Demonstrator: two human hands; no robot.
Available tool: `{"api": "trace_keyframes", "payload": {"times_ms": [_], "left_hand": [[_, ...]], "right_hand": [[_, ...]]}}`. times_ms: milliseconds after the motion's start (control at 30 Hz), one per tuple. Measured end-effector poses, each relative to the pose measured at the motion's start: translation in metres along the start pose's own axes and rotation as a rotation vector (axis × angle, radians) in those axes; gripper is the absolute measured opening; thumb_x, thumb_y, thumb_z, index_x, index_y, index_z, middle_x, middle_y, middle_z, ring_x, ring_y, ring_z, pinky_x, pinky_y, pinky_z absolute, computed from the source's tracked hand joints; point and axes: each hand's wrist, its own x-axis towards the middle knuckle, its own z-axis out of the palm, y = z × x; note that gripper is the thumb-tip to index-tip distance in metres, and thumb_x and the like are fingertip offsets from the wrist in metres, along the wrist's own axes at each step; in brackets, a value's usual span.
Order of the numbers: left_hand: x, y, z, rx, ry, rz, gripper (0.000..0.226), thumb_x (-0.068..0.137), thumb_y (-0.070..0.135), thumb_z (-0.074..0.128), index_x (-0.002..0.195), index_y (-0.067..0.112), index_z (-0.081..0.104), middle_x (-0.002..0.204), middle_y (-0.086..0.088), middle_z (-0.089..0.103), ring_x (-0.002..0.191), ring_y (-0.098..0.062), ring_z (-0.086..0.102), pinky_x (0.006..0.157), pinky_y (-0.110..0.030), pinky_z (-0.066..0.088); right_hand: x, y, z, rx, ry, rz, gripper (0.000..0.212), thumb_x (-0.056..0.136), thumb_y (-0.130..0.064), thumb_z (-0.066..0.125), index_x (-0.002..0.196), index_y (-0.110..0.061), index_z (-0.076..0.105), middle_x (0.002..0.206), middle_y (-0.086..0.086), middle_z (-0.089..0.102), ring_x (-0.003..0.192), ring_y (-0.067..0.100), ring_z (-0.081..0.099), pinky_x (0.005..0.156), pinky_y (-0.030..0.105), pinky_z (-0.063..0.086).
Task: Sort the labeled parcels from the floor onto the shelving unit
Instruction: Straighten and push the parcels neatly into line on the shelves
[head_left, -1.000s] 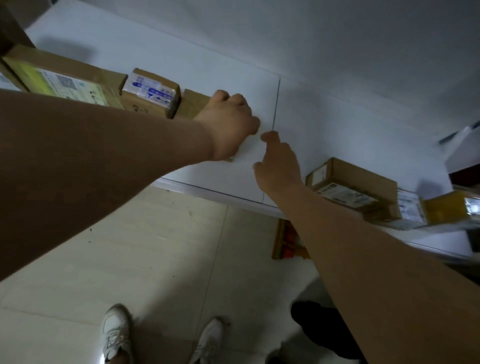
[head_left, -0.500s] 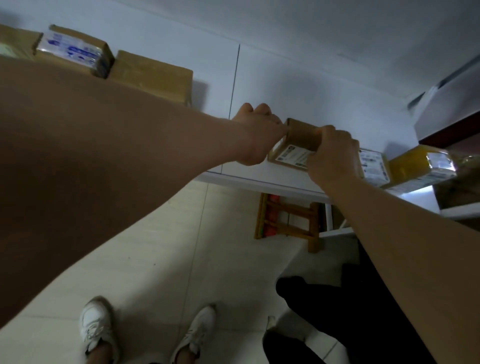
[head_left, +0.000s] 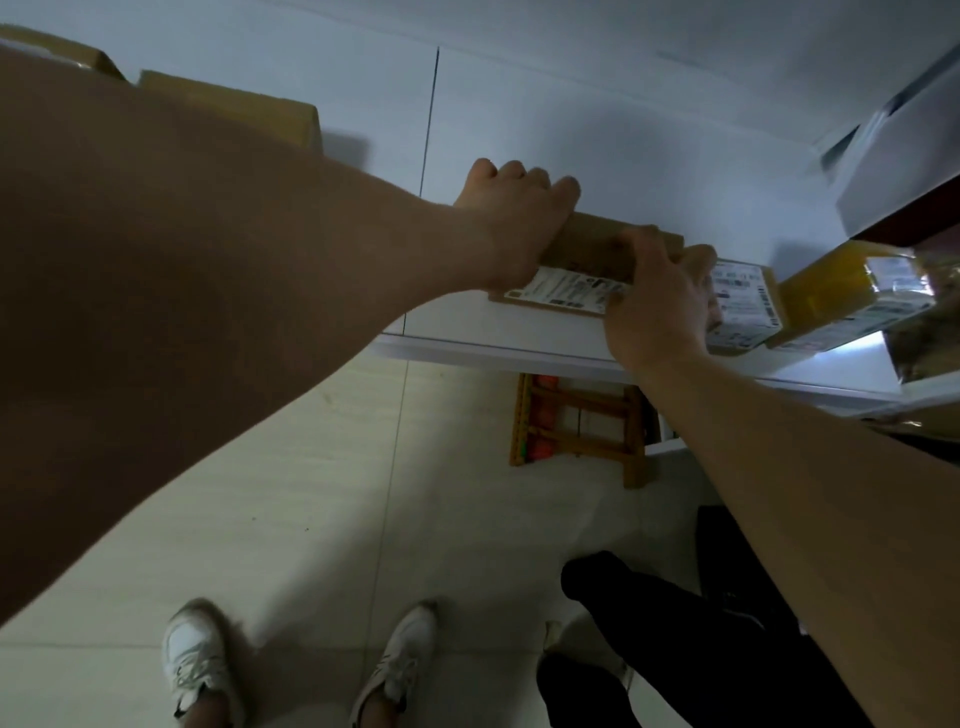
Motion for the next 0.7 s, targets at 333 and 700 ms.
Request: {"api": "trace_keyframes", "payload": {"times_ms": [333,700], "left_hand": [[-0.030,-0.089,-0.022,0.014,-0.055,-0.084,0.054,0.079,0.021,0.068,0.123,0.023,0.036,0.098,-0.005,0.065,0.082,-0.029,0.060,0.092,-0.047,0.034],[-0.050,-0.142,-0.029,0.038,-0.008,-0.161,0.070,0.082,0.015,0.068,0.139,0.024,0.027,0.112,-0.008,0.066,0.093,-0.032,0.062,0.089,-0.043,0.038]], "right_hand": [[-0.003,-0.066,0.019,0.098,-0.006,-0.179,0.048,0.094,-0.008,0.059,0.136,-0.025,0.046,0.138,0.013,0.032,0.121,0.030,0.039,0.089,0.036,0.046],[-0.004,-0.121,0.036,0.127,-0.055,-0.271,0.058,0.087,-0.007,0.065,0.141,-0.019,0.044,0.141,0.017,0.029,0.125,0.035,0.035,0.097,0.036,0.042]]}}
